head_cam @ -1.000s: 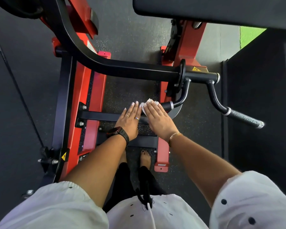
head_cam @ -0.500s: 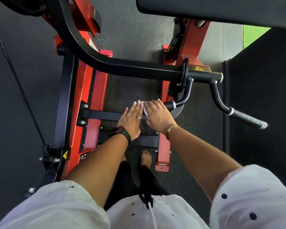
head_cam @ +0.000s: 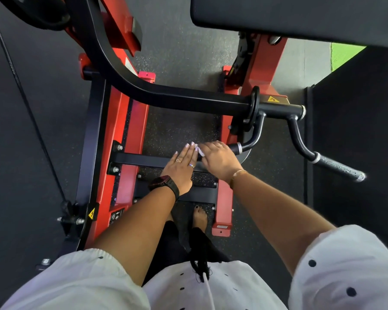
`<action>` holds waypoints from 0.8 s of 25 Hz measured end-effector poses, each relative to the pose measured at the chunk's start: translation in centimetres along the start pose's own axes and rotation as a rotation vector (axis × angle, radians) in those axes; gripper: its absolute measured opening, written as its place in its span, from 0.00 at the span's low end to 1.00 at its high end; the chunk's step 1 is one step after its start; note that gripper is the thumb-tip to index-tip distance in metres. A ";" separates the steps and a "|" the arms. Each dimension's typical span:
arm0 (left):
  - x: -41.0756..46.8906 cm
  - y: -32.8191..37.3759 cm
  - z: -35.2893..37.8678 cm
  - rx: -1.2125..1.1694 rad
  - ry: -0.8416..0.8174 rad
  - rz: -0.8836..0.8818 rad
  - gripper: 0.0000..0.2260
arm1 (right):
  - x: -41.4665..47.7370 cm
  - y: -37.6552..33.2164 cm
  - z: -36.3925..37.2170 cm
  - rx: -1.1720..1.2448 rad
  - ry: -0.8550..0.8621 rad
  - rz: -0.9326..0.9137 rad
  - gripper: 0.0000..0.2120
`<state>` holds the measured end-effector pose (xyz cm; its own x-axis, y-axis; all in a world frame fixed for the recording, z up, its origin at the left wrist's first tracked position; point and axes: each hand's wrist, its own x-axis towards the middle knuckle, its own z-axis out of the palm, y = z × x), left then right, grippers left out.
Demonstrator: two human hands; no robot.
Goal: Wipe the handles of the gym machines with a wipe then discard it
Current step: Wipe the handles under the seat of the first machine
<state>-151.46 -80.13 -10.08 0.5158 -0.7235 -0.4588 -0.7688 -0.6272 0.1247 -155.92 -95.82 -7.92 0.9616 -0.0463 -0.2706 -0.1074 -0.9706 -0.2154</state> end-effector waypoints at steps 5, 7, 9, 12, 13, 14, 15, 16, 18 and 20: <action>0.0 -0.1 -0.2 -0.061 0.011 0.030 0.36 | -2.4 3.5 -1.4 -0.151 0.123 0.188 0.14; 0.1 -0.6 -0.4 -0.241 0.012 0.051 0.30 | -1.8 1.8 -1.1 -0.128 0.136 0.030 0.15; -0.1 -1.0 -0.9 -0.625 0.002 -0.020 0.27 | -1.8 0.3 -0.2 -0.099 0.157 -0.169 0.18; -0.2 -1.2 -1.7 -1.484 -0.013 -0.434 0.28 | -1.6 -0.8 0.5 -0.032 0.121 -0.203 0.19; -0.1 -1.3 -1.9 -1.789 -0.028 -0.566 0.31 | -1.2 -1.4 0.5 -0.024 0.062 -0.152 0.20; 0.1 -1.6 -2.0 -2.042 -0.039 -0.655 0.34 | -0.4 -2.2 0.6 -0.019 0.007 -0.080 0.19; 0.2 -2.0 -2.2 -2.209 -0.053 -0.693 0.36 | 0.6 -3.2 0.7 -0.002 -0.035 0.000 0.18; 0.3 -2.4 -2.3 -2.307 -0.066 -0.700 0.38 | 1.8 -4.3 0.6 0.024 -0.071 0.076 0.17; 0.2 -2.9 -2.3 -2.389 -0.070 -0.726 0.40 | 3.4 -6.0 0.4 0.009 -0.152 0.074 0.16; 0.3 -2.9 -2.3 -2.414 -0.043 -0.775 0.40 | 3.4 -6.0 0.8 -0.152 -0.178 -0.167 0.17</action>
<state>-148.26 -79.19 -8.58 0.3347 -0.3538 -0.8734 0.9379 0.2144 0.2726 -152.23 -89.98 -8.33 0.9019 0.1460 -0.4065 0.1006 -0.9863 -0.1309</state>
